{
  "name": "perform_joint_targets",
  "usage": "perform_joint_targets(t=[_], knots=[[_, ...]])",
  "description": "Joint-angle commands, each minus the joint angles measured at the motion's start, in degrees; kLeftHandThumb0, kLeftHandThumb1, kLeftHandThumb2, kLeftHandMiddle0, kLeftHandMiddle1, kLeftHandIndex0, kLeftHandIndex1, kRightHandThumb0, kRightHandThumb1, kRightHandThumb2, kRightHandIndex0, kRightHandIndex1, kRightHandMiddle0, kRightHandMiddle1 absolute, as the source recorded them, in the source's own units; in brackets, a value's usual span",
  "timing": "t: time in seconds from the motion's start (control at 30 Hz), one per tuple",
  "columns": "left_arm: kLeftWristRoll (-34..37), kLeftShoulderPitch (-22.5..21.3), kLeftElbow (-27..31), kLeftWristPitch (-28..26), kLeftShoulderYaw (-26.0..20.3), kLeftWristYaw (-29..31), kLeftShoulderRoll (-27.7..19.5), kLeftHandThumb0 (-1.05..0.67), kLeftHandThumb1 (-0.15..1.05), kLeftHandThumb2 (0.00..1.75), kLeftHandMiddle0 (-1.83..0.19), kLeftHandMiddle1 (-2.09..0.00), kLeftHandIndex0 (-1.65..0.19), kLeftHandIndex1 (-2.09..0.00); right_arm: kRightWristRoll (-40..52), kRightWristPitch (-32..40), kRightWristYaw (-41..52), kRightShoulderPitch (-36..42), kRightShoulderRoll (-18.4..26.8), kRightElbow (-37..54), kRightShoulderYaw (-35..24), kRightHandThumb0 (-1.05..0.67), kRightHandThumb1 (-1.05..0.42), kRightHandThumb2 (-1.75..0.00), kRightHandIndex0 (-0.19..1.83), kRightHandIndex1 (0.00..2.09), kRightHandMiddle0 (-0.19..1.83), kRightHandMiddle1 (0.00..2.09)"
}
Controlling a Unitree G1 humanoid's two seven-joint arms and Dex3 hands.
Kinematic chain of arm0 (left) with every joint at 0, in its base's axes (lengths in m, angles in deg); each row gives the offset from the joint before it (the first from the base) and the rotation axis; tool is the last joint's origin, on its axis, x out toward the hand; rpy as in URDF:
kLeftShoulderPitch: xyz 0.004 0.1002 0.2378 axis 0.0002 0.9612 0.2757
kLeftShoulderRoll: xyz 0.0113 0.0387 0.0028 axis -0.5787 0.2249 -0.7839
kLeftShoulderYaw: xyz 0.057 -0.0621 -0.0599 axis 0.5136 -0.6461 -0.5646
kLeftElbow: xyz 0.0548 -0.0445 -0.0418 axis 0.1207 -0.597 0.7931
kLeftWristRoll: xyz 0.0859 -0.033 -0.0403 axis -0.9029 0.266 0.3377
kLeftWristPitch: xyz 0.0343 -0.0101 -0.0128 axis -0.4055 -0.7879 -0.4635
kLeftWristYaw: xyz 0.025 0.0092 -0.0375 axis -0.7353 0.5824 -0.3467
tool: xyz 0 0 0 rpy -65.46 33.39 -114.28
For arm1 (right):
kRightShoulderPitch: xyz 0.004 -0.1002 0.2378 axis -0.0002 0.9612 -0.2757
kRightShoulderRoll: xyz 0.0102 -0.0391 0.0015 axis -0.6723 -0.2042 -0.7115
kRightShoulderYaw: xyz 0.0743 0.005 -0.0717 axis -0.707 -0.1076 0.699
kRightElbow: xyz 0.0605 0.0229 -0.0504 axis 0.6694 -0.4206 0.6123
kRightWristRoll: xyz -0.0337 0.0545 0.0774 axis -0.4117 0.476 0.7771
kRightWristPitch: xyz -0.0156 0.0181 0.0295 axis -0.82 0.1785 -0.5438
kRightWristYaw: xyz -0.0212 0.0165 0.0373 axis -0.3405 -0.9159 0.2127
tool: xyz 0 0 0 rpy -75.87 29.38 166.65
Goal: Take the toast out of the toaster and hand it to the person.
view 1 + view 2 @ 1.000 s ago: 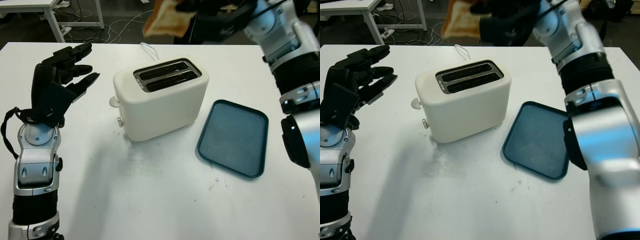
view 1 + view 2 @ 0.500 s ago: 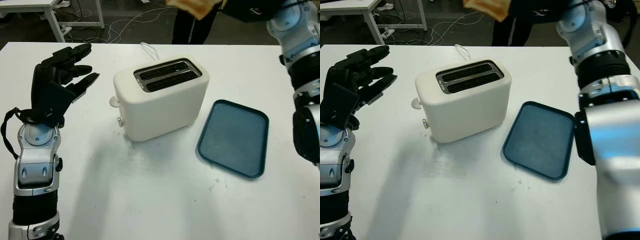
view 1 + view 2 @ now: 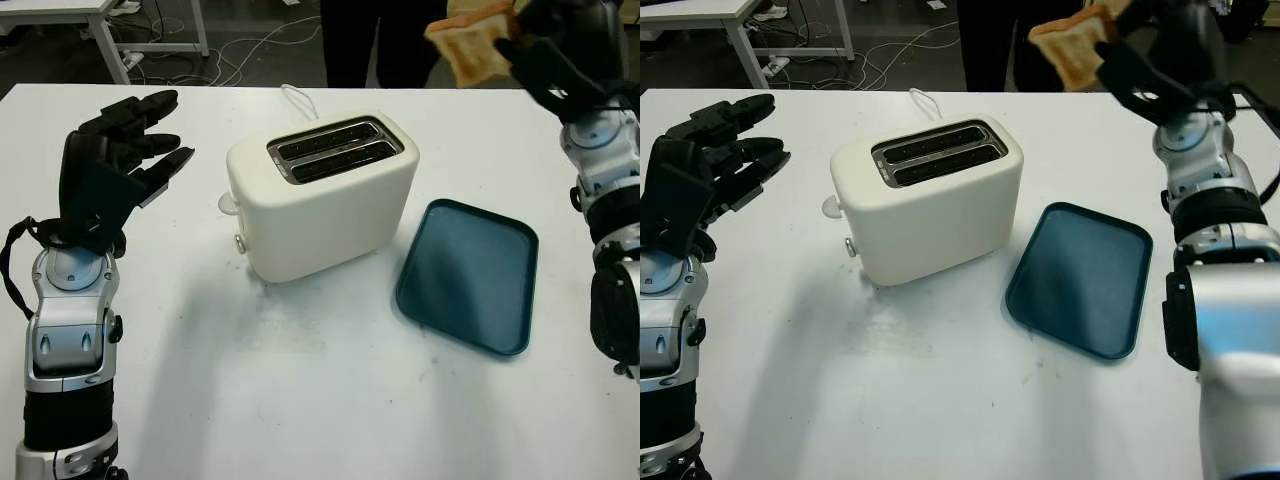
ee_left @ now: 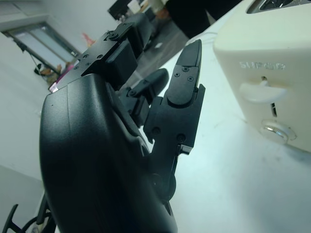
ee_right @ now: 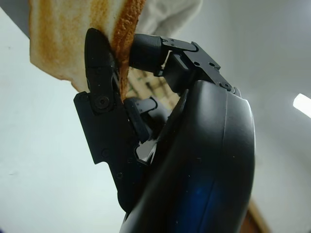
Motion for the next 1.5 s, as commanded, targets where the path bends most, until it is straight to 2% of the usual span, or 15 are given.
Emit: perform_joint_targets(t=[0.0, 0.17, 0.27, 0.43, 0.47, 0.5, 0.53, 0.57, 0.6, 0.7, 0.77, 0.87, 1.03, 1.23, 1.47], knots=[[0.0, 0.1, 1.0, -0.9, 0.3, -0.2, 0.2, -0.28, 0.92, 0.11, -0.52, -0.58, -0.69, 0.00, 1.5, 1.7, -0.6, 1.0, -1.0, 1.0, -0.7, -0.26, -0.92, -0.36, 0.98, 1.75, 0.68, 1.75], [0.0, 0.3, 1.5, -1.4, 0.3, -0.5, 0.3, -0.27, 0.92, 0.12, -0.52, -0.58, -0.69, 0.00, 1.7, 0.3, -1.5, 2.9, -1.6, 0.9, -0.8, -0.15, -0.92, -0.39, 0.86, 1.75, 0.54, 1.75], [0.2, 0.3, 1.2, -0.8, 0.1, -0.4, 0.3, -0.25, 0.92, 0.13, -0.52, -0.58, -0.70, 0.00, 2.5, 2.2, -1.6, 3.0, -2.5, 0.7, -1.4, -0.12, -0.92, -0.39, 0.74, 1.75, 0.43, 1.75], [0.3, 0.4, 1.4, -1.3, 0.0, -0.2, 0.2, -0.28, 0.92, 0.12, -0.52, -0.58, -0.70, 0.00, 1.9, 0.6, -2.2, 3.8, -3.1, 0.4, -0.4, 0.00, -0.92, -0.36, 0.73, 1.75, 0.40, 1.75], [0.5, 0.3, 1.4, -1.2, 0.0, -0.1, 0.2, -0.28, 0.92, 0.12, -0.52, -0.58, -0.70, 0.00, 2.0, 1.2, -2.1, 3.8, -3.4, 0.2, -0.3, 0.00, -0.92, -0.34, 0.74, 1.75, 0.42, 1.70], [0.6, 0.3, 1.3, -1.0, -0.1, -0.1, 0.2, -0.27, 0.92, 0.12, -0.52, -0.58, -0.70, 0.00, 2.3, 1.0, -1.6, 3.9, -3.5, 0.1, -0.4, -0.05, -0.92, -0.34, 0.73, 1.75, 0.53, 1.38], [0.4, 0.4, 1.2, -0.8, 0.0, -0.1, 0.1, -0.26, 0.92, 0.11, -0.52, -0.58, -0.70, 0.00, 2.7, 1.1, -1.2, 3.9, -3.7, -0.2, -0.5, -0.06, -0.92, -0.34, 0.74, 1.75, 0.59, 1.25], [0.3, 0.4, 1.3, -0.8, 0.0, -0.2, 0.1, -0.26, 0.92, 0.11, -0.52, -0.58, -0.70, 0.00, 2.2, 1.5, -1.9, 3.9, -3.8, -0.4, -0.1, -0.05, -0.92, -0.34, 0.73, 1.75, 0.55, 1.36], [0.1, 0.4, 1.3, -0.8, 0.1, -0.3, 0.1, -0.27, 0.92, 0.11, -0.52, -0.59, -0.70, 0.00, 2.0, 1.8, -2.3, 3.9, -3.9, -0.6, 0.1, -0.03, -0.92, -0.33, 0.73, 1.75, 0.48, 1.57], [0.2, 0.4, 1.2, -0.7, 0.0, -0.5, 0.3, -0.26, 0.92, 0.11, -0.52, -0.59, -0.70, -0.01, 2.5, 2.1, -1.4, 4.0, -4.2, -1.2, 0.1, -0.01, -0.92, -0.35, 0.72, 1.75, 0.40, 1.73], [0.4, 0.4, 1.3, -0.9, -0.1, -0.5, 0.5, -0.27, 0.92, 0.11, -0.52, -0.58, -0.70, 0.00, 3.0, 2.0, -0.8, 4.2, -4.5, -1.8, -0.3, 0.02, -0.92, -0.36, 0.73, 1.75, 0.42, 1.74], [0.5, 0.3, 1.1, -0.7, -0.1, -0.3, 0.5, -0.27, 0.92, 0.11, -0.52, -0.59, -0.70, -0.01, 4.8, 0.8, 1.6, 4.8, -5.0, -2.4, -1.7, -0.04, -0.92, -0.38, 0.71, 1.75, 0.39, 1.74], [0.3, 0.4, 0.9, 0.1, 0.0, -0.3, 0.4, -0.28, 0.92, 0.10, -0.53, -0.60, -0.71, -0.01, 5.1, 1.0, 2.6, 5.1, -5.2, -3.3, -1.7, -0.18, -0.92, -0.37, 0.80, 1.75, 0.52, 1.75], [0.6, 0.6, 1.2, -0.4, -0.3, -0.1, 0.4, -0.29, 0.92, 0.11, -0.52, -0.61, -0.70, -0.01, 5.0, 0.3, 2.4, 5.6, -5.7, -3.9, -1.8, -0.25, -0.92, -0.35, 0.85, 1.75, 0.59, 1.75], [0.3, 0.6, 1.3, -0.6, -0.2, -0.3, 0.5, -0.29, 0.92, 0.10, -0.52, -0.60, -0.71, -0.01, 4.2, 3.7, 1.7, 4.9, -6.0, -4.0, -1.0, -0.30, -0.92, -0.33, 0.84, 1.75, 0.61, 1.75]])
